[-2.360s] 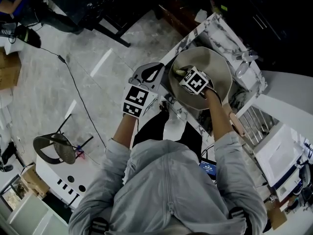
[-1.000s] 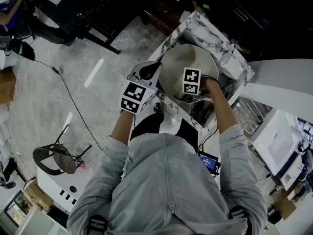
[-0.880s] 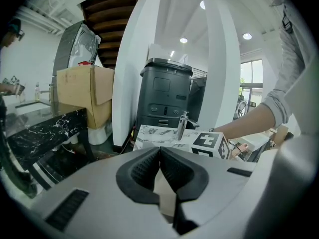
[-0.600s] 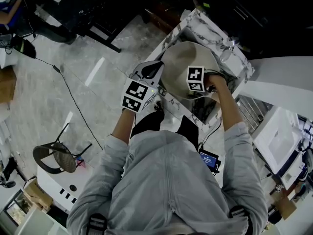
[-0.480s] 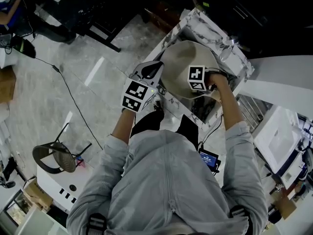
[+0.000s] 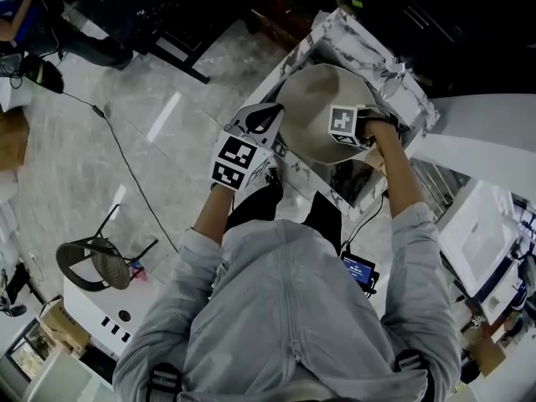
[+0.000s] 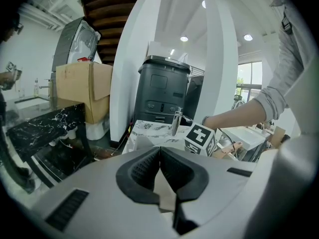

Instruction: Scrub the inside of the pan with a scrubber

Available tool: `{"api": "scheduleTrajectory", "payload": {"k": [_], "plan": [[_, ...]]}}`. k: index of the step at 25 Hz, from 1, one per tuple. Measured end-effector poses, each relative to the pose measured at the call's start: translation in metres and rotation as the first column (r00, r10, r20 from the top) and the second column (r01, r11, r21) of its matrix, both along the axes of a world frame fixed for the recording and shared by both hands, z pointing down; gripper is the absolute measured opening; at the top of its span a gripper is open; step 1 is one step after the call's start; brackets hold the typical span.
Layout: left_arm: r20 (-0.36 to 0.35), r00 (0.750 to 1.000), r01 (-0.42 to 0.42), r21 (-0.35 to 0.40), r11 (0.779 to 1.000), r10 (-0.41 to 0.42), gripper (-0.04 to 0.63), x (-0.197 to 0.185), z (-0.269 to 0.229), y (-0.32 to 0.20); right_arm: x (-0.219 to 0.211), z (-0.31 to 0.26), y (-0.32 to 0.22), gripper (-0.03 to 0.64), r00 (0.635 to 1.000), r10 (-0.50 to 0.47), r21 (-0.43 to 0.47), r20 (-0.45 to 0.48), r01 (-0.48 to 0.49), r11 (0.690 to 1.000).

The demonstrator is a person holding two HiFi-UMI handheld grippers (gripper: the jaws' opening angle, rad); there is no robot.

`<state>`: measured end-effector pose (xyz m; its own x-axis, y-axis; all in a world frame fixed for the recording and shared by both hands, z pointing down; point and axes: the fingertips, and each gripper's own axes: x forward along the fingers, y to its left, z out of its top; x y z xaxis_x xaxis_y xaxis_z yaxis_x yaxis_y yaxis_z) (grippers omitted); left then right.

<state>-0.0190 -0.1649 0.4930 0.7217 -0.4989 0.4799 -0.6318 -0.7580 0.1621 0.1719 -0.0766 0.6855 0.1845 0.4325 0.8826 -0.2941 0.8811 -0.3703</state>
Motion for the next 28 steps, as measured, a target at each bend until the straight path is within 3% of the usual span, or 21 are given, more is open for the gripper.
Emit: {"api": "scheduleTrajectory", "payload": {"k": [12, 21, 28], "plan": [[0.018, 1.0, 0.016, -0.02, 1.0, -0.016, 0.023, -0.005, 0.012, -0.005, 0.021, 0.026, -0.057, 0.083, 0.996, 0.002, 0.228, -0.085, 0.018, 0.973], [0.036, 0.998, 0.046, -0.037, 0.998, -0.044, 0.023, -0.011, 0.019, -0.012, 0.008, 0.052, -0.11, 0.083, 0.997, 0.028, 0.452, -0.077, 0.01, 0.892], [0.054, 0.997, 0.064, -0.054, 0.997, -0.061, 0.023, -0.017, 0.028, -0.017, -0.014, 0.064, -0.137, 0.083, 0.999, -0.014, 0.574, -0.029, 0.028, 0.818]]}}
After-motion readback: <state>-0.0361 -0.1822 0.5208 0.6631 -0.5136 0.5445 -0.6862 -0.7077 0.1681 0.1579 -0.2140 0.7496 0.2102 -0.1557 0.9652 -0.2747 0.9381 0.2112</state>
